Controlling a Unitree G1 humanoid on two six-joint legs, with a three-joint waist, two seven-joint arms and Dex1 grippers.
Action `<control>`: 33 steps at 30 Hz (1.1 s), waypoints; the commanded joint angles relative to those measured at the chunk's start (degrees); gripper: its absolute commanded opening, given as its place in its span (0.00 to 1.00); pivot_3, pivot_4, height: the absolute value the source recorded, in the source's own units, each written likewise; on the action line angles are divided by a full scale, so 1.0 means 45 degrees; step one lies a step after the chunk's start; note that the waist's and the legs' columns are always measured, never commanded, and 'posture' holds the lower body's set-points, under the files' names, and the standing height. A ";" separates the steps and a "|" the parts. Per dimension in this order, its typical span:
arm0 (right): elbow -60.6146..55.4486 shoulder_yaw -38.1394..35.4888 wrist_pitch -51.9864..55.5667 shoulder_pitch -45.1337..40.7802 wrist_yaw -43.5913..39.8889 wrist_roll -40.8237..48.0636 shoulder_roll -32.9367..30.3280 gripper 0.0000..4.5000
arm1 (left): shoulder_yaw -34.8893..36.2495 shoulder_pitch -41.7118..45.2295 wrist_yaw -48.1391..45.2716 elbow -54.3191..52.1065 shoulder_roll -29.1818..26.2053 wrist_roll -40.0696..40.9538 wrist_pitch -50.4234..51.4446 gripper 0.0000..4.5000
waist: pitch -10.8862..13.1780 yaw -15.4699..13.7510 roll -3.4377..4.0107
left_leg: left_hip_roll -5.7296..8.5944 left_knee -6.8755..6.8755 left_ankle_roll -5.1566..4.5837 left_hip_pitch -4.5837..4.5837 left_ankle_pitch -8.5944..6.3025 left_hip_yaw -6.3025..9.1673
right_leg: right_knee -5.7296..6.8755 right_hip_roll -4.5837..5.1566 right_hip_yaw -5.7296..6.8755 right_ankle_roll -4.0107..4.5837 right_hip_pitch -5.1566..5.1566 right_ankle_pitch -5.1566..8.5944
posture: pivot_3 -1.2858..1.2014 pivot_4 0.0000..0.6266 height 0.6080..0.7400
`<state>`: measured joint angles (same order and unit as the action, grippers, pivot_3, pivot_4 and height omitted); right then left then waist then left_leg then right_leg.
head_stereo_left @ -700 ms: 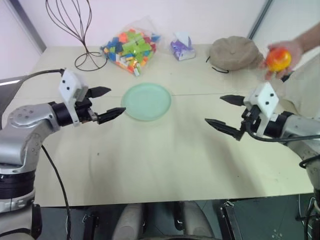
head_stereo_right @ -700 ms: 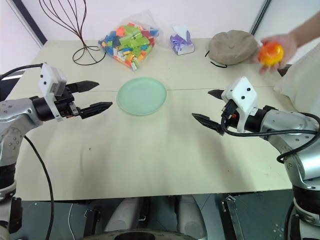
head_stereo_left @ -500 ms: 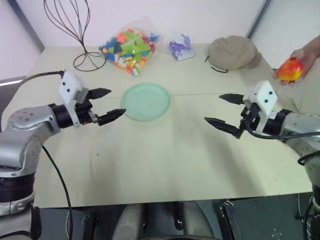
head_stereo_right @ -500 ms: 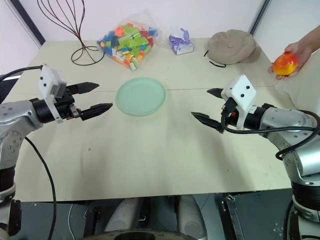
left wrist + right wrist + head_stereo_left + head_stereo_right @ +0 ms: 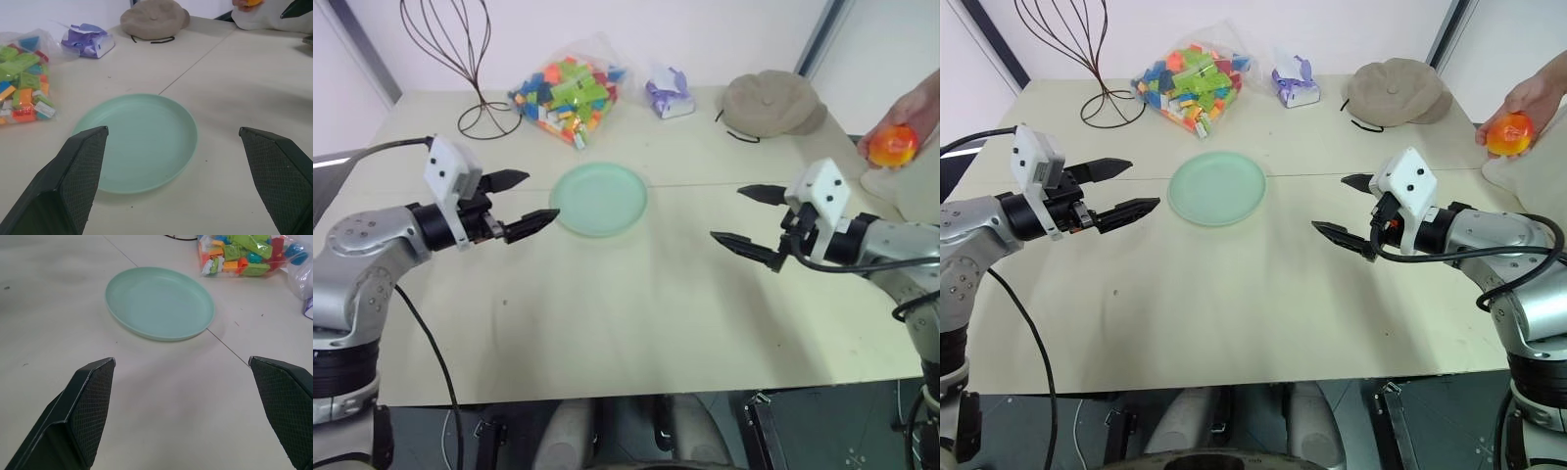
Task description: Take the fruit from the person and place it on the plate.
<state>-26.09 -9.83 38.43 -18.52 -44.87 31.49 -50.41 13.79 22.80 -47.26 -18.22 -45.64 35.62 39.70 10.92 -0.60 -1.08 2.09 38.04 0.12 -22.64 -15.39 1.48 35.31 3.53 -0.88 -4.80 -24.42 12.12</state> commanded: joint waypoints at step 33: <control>-0.0915 -0.0488 0.0826 -0.1103 0.2766 0.0422 0.1521 1.00 | -0.0276 0.0673 -0.0043 0.0220 -0.0103 -0.0203 -0.0526 1.00 | 0.0000 0.0018 0.0001 | 0.0000 0.0000 0.0000 0.0000 0.0000 0.0001 | 0.0001 -0.0001 -0.0002 0.0001 -0.0001 0.0000 | 0.52 0.24 1.00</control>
<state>-27.98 -10.68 41.76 -21.66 -34.78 32.88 -44.24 12.04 24.58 -47.37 -16.69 -45.63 35.02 38.65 10.93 -0.51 -1.08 2.08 38.04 0.12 -22.64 -15.39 1.48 35.31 3.52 -0.89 -4.79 -24.43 12.12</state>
